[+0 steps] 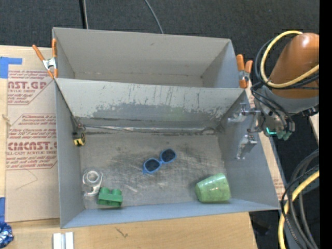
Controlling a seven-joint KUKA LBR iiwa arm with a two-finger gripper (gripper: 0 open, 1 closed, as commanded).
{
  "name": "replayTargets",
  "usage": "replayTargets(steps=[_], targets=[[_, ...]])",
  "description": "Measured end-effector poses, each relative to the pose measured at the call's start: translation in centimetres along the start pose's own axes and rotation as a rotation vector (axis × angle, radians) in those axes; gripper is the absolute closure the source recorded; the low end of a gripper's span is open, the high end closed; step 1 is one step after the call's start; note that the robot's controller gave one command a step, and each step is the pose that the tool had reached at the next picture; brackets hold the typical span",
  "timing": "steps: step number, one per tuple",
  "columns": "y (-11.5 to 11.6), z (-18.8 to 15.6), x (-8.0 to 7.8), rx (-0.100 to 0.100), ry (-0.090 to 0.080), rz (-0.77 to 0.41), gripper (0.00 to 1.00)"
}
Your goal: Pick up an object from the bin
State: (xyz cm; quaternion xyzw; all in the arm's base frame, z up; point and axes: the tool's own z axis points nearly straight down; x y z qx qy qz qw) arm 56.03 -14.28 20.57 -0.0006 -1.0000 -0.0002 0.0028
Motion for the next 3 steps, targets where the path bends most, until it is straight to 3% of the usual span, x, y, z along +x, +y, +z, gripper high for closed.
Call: replayTargets(steps=[1, 2, 3], targets=[[3.6, 13.4, -0.6, 0.002, -0.013, 0.036, 0.0], [11.0, 11.8, 0.1, -0.004, -0.007, 0.134, 0.0], [16.6, 12.6, 1.8, -0.002, -0.009, 0.3, 0.0]])
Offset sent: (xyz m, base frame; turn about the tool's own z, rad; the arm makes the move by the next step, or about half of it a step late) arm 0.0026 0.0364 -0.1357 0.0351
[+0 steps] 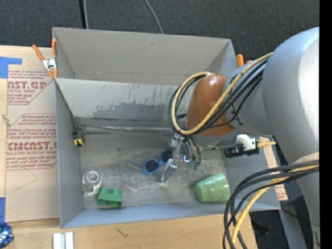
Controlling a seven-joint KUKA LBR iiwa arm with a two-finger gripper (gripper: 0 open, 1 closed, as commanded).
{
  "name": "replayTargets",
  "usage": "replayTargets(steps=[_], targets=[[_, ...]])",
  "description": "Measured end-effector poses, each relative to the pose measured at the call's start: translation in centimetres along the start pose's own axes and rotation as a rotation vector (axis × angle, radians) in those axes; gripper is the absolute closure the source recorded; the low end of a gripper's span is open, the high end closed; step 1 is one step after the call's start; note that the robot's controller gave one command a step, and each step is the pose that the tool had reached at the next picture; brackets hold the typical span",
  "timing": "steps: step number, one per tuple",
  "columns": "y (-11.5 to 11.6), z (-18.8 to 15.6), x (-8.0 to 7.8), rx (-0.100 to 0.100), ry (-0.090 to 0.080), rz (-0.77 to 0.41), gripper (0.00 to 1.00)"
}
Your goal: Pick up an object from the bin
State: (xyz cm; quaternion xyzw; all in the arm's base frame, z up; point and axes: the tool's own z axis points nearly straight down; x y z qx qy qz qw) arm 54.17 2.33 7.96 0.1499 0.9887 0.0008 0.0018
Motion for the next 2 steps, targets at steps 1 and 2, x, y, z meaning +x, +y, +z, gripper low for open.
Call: replayTargets(steps=[1, 2], targets=[[-0.1, 0.0, 0.0, 0.002, 0.002, 0.0, 1.0], [0.0, -12.2, -2.7, -0.001, -0.007, -0.014, 1.0]])
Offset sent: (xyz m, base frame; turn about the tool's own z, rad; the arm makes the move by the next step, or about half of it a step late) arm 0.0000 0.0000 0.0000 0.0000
